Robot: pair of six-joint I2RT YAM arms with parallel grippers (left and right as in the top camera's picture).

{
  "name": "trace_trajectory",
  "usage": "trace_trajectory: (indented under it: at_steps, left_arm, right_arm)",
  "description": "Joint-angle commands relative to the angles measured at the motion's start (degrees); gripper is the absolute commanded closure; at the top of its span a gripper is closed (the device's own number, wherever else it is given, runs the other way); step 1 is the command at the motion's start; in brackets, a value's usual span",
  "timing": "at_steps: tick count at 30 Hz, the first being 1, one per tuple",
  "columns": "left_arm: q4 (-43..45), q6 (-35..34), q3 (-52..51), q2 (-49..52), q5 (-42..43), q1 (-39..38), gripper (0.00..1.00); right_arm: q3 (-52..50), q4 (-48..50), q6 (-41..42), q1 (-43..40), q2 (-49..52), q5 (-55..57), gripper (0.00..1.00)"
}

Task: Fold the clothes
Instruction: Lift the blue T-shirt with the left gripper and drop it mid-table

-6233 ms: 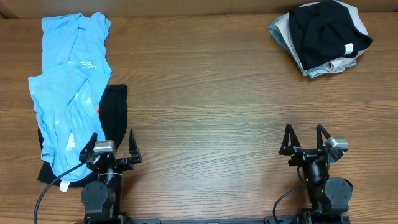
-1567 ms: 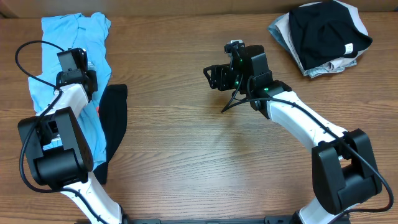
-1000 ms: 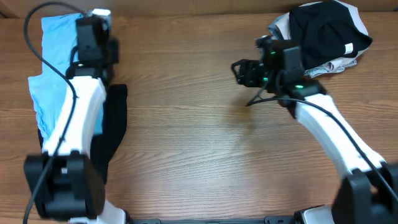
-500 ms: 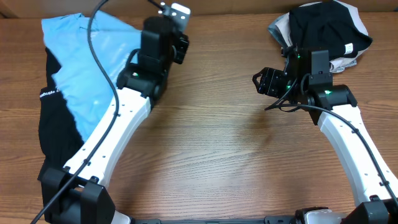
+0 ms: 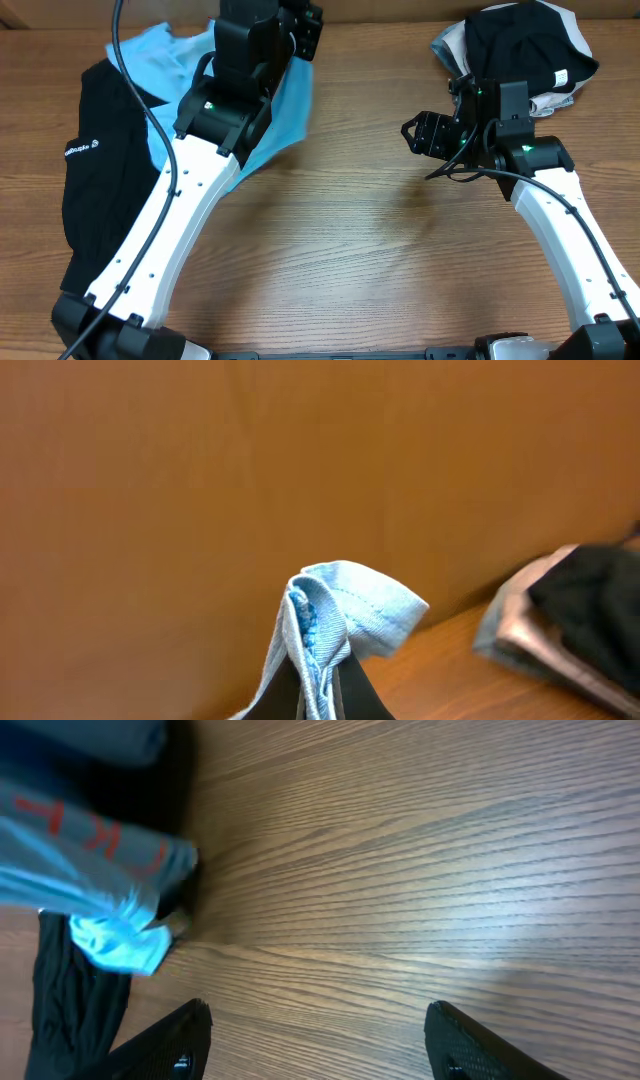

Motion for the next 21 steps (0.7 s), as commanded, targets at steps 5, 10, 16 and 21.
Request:
trace_trajectory:
  at_steps: [5,10,16,21]
  left_arm:
    - [2.8,-1.5,8.2,-2.8,4.5,-3.0,0.96]
    - [4.6,-1.9,13.5,-2.9,4.9,-5.0,0.96]
    - [1.3,-1.9,17.7,-3.2,6.2,-7.1,0.96]
    - [-6.3,-1.3,18.5,-5.7,7.7,-7.2,0.96]
  right_arm:
    - [1.0,0.6,-1.2,0.1,-1.1,-1.4,0.27]
    - [1.0,1.4,-1.2,-0.1,-1.1,-1.4,0.27]
    - [1.1,2.1,-1.4,-0.3,-1.2,-1.7,0.27]
    - [1.1,2.0,-1.4,-0.3,-1.4,-1.7,0.27]
